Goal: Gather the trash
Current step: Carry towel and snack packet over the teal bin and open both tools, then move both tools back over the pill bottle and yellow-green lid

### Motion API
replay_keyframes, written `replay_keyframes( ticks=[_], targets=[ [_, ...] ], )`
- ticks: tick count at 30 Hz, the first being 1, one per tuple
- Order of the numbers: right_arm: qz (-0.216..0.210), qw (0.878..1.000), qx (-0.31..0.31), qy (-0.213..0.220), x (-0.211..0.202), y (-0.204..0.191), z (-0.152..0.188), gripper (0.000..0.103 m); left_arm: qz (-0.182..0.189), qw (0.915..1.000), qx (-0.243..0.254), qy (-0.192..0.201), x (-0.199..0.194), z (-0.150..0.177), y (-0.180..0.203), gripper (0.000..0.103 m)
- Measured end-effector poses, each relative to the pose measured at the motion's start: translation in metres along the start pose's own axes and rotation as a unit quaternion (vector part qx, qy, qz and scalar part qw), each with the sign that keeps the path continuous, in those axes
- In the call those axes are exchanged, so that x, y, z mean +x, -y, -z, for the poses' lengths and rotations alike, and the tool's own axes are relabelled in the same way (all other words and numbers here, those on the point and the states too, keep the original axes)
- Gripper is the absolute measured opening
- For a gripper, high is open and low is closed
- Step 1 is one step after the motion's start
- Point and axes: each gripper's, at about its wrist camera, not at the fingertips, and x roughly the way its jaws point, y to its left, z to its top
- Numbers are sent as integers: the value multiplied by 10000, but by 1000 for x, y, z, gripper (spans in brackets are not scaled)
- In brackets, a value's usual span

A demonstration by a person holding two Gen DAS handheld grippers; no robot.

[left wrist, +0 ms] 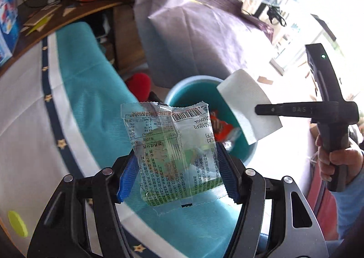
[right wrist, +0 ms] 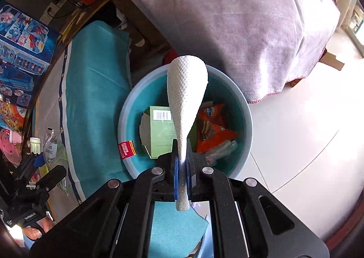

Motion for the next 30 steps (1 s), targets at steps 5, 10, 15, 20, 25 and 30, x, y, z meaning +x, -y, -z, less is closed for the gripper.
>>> replay_keyframes(
  ticks=[5, 10, 15, 20, 25, 30],
  targets=[
    [-99, 9997, 61, -228, 30, 4, -4, 8, -5, 9996, 81, -272, 25, -1, 11, 65],
    [-224, 9992, 106, -304, 43, 6, -7, 46, -32, 9990, 67, -437, 43, -6, 13, 65],
    [-353, 9988, 175, -291, 40, 14, -8, 48, -36, 9984, 107, -550, 54, -10, 18, 65],
    [-511, 9979, 376, -144, 24, 26, -8, 68, -13, 9977, 240, -641, 64, -11, 30, 65],
    [-536, 9970, 563, 1, 9, 44, -9, 74, 7, 9962, 431, -754, 78, -16, 47, 66],
    [-503, 9965, 674, 12, 3, 55, -6, 74, 96, 9958, 443, -799, 92, -24, 60, 66]
  ],
)
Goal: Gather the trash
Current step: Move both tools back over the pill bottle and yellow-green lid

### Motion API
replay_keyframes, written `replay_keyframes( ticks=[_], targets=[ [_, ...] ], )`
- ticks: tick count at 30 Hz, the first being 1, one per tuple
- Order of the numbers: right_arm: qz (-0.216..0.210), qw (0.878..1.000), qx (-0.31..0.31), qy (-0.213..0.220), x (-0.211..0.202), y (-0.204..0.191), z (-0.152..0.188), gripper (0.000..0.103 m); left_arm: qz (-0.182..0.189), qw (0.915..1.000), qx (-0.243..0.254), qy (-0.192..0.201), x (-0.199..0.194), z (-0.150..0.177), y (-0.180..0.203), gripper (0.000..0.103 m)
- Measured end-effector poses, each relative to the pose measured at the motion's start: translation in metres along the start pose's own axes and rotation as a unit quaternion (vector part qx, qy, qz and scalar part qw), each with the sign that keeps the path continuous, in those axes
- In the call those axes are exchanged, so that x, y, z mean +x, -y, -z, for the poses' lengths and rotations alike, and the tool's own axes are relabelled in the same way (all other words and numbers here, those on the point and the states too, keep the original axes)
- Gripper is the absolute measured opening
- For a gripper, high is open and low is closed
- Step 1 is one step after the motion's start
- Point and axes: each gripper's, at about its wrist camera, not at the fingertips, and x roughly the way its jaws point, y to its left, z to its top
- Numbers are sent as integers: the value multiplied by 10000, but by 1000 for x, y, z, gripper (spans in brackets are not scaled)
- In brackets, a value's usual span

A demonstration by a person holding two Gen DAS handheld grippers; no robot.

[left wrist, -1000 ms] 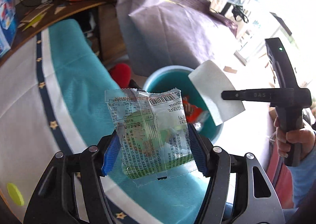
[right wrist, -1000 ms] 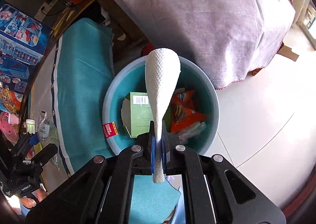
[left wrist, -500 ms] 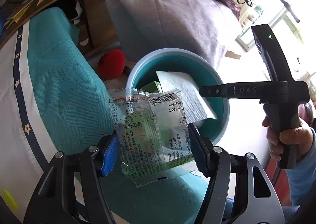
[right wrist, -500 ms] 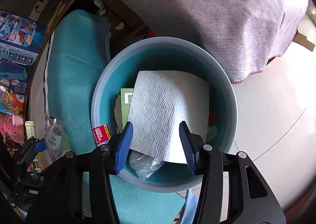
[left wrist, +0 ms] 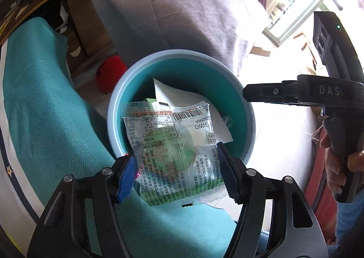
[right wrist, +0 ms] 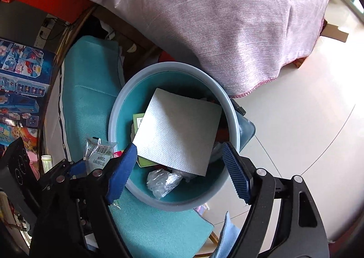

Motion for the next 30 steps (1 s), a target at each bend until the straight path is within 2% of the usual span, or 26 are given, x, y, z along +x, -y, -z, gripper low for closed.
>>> replay_keyframes(
  ticks=[4, 6, 7, 8, 15, 19, 30],
  targets=[
    [21, 10000, 72, 0, -5, 7, 1, 74, 31, 10000, -9, 64, 2, -9, 7, 71],
    [33, 10000, 87, -6, -5, 6, 2, 74, 20, 9999, -34, 102, -1, -11, 8, 81],
    [43, 9999, 96, -7, -6, 7, 2, 74, -41, 9999, -79, 117, -3, -11, 7, 92],
    [58, 9999, 108, -11, -7, 7, 2, 75, -73, 9998, -104, 143, -5, -11, 7, 94],
    [70, 9998, 124, -111, -2, -1, 3, 78, -68, 9997, -240, 45, -15, -1, -3, 95],
    [112, 9997, 72, -217, 2, -12, 8, 83, -99, 9995, -282, 85, -24, 7, -10, 95],
    [264, 9988, -149, -393, 4, -50, 25, 84, -88, 9984, -500, 255, -52, 33, -32, 96]
  ],
)
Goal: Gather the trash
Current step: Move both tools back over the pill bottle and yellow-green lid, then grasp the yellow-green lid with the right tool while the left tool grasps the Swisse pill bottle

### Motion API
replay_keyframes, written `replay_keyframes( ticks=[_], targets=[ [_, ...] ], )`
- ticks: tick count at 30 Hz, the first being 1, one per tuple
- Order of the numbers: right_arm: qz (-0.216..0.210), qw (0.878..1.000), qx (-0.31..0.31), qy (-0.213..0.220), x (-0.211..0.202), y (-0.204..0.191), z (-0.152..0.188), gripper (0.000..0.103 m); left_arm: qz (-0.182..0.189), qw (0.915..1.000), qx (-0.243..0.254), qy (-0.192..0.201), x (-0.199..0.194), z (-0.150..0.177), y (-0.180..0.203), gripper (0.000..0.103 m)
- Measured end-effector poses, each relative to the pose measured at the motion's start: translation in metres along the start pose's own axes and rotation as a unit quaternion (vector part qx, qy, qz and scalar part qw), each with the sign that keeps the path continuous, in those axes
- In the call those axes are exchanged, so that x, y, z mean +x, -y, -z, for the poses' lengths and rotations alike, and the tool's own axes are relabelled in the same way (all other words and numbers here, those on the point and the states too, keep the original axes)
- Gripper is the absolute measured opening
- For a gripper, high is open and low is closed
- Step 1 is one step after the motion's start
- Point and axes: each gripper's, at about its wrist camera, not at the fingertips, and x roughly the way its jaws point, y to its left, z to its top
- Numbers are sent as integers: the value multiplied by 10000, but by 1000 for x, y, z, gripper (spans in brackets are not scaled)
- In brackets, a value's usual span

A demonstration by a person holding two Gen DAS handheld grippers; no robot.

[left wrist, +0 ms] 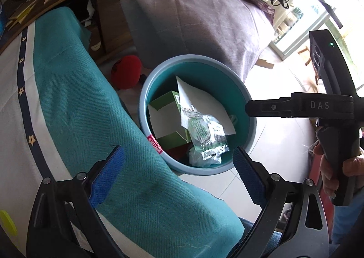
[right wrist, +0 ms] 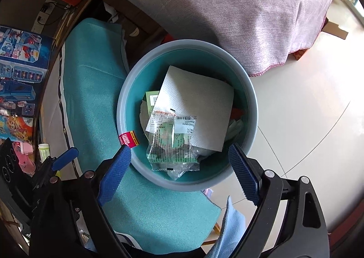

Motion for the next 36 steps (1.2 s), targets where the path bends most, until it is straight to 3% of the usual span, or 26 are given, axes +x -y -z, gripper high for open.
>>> replay_keyframes(
  ticks=[9, 18, 26, 36],
  targets=[
    [105, 9993, -340, -83, 2, -52, 20, 84, -42, 9992, -334, 210, -35, 33, -41, 96],
    [220, 9946, -971, -279, 20, -129, 43, 84, -157, 9921, -1105, 575, -80, 83, -109, 97],
    [209, 9829, -1759, -509, 50, -225, 70, 84, -564, 9794, -1712, 915, -127, 142, -182, 97],
    [26, 9547, -2781, -1059, 118, -359, 127, 84, -1116, 9541, -2566, 1063, -168, 242, -278, 97]
  ],
)
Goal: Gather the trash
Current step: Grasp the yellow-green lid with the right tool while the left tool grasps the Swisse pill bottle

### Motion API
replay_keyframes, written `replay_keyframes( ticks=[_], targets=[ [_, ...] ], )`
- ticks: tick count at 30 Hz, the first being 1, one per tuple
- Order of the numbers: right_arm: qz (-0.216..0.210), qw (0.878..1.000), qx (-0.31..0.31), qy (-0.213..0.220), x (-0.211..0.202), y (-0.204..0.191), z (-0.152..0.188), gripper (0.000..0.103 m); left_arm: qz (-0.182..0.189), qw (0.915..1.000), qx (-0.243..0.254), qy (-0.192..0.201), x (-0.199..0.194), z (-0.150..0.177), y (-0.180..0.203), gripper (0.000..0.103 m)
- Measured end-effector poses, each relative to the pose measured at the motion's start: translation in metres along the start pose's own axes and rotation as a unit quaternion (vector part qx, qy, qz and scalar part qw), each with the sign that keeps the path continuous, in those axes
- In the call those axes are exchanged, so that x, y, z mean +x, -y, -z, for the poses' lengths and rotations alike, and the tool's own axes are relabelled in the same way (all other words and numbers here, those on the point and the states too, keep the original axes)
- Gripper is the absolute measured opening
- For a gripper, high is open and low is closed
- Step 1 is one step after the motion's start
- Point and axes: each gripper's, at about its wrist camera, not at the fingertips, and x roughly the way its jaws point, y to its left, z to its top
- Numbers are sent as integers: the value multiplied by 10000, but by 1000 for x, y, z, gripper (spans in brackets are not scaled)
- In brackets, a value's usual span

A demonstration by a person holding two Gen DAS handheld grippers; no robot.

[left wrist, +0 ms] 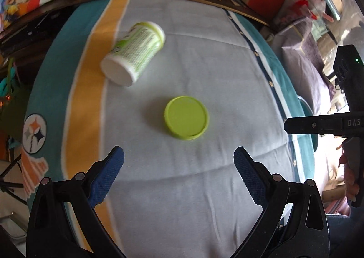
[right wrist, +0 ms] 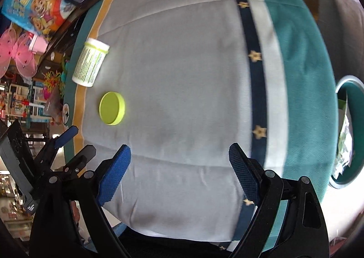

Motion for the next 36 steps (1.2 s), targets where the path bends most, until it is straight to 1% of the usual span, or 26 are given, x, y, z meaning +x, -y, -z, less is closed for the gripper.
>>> replay_keyframes(
  ticks=[3, 5, 9, 14, 15, 17, 21, 22, 23, 24, 27, 32, 36],
  targets=[
    [17, 9997, -208, -98, 20, -33, -9, 84, -149, 9998, -83, 43, -7, 8, -29, 97],
    [29, 9994, -334, -107, 30, -51, -13, 84, -163, 9998, -80, 59, -9, 10, -39, 97],
    [278, 9973, -671, -43, 49, -80, -22, 84, -242, 9997, -68, 4, -9, 16, -60, 97],
    [572, 9926, -1071, 37, 68, -107, -26, 83, -209, 9996, -188, -102, -2, 18, -78, 97],
    [607, 9919, -1120, 36, 72, -110, -27, 82, -183, 9996, -186, -100, -2, 19, -82, 97],
    [685, 9906, -1188, 20, 77, -114, -28, 74, -186, 9997, -141, -80, -4, 19, -84, 97],
    [879, 9855, -1447, 87, 82, -125, -27, 68, -236, 9996, -120, -85, -6, 18, -90, 97],
    [955, 9836, -1526, 125, 82, -127, -27, 63, -228, 9996, -132, -87, -6, 17, -92, 97],
    [1064, 9809, -1616, 170, 82, -130, -25, 54, -225, 9996, -140, -87, -6, 16, -93, 97],
    [1181, 9774, -1740, 228, 82, -132, -24, 53, -225, 9996, -142, -86, -6, 15, -93, 97],
    [1054, 9797, -1692, 193, 79, -127, -23, 52, -240, 9996, -108, -81, -7, 13, -94, 97],
    [796, 9886, -1233, 345, 60, -102, -33, 52, -226, 9997, 6, -72, -4, 2, -89, 97],
    [705, 9924, -906, 443, 44, -79, -40, 52, -187, 9996, 220, -7, 2, -21, -79, 97]
  ],
)
